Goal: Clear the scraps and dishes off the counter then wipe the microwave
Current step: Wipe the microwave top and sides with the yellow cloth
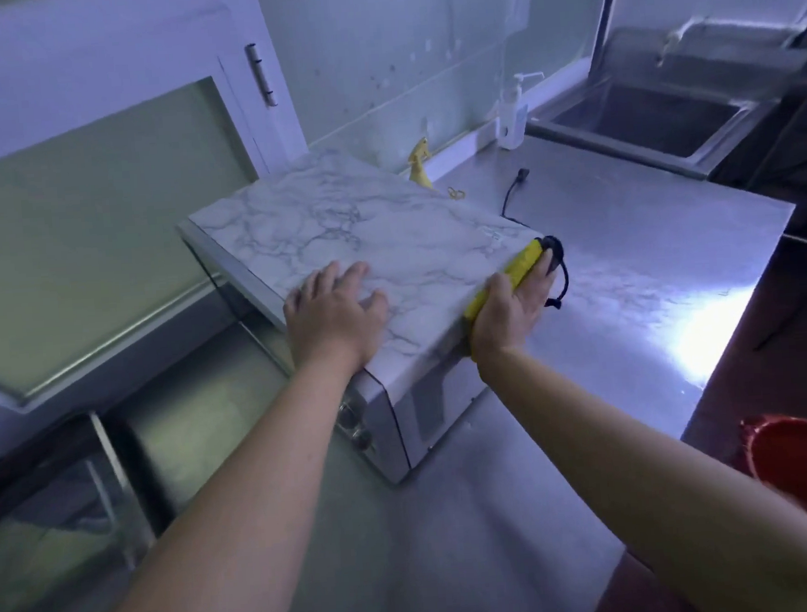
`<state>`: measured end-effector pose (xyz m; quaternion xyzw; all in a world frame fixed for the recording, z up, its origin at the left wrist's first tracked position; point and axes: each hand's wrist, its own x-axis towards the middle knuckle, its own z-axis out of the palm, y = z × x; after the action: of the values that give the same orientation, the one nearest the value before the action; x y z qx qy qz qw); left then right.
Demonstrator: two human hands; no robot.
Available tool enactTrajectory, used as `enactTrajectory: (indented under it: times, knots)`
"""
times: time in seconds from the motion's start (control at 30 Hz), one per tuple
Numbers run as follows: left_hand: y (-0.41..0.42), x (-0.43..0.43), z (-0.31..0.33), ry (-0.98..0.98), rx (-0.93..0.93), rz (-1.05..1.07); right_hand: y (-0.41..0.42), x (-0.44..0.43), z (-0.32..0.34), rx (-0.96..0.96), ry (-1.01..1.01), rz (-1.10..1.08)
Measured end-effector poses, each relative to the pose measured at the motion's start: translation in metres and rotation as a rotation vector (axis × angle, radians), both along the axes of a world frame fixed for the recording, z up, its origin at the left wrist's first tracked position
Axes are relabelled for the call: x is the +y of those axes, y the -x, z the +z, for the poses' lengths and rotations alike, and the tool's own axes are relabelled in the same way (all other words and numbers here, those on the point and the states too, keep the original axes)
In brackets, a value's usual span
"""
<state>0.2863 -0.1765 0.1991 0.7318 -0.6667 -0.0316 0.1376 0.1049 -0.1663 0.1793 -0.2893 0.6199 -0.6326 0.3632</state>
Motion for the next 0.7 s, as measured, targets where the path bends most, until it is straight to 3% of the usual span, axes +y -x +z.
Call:
enactTrajectory:
  times: [0.2,0.4,0.63,0.7]
  knots:
    - [0.001,-0.001,-0.001,0.008,0.02,-0.017,-0.052,0.029,-0.03,-0.006,-0.098,-0.071]
    - [0.0,-0.002,-0.005,0.046,0.036,-0.036,-0.136,0.093,-0.039,-0.009,0.035,-0.018]
    - [-0.002,-0.001,-0.008,0.068,0.101,-0.04,-0.194,0.137,-0.109,0.474,0.25,-0.004]
    - [-0.003,-0.004,-0.006,0.087,0.105,-0.041,-0.196,0.132,-0.133,0.473,0.224,-0.05]
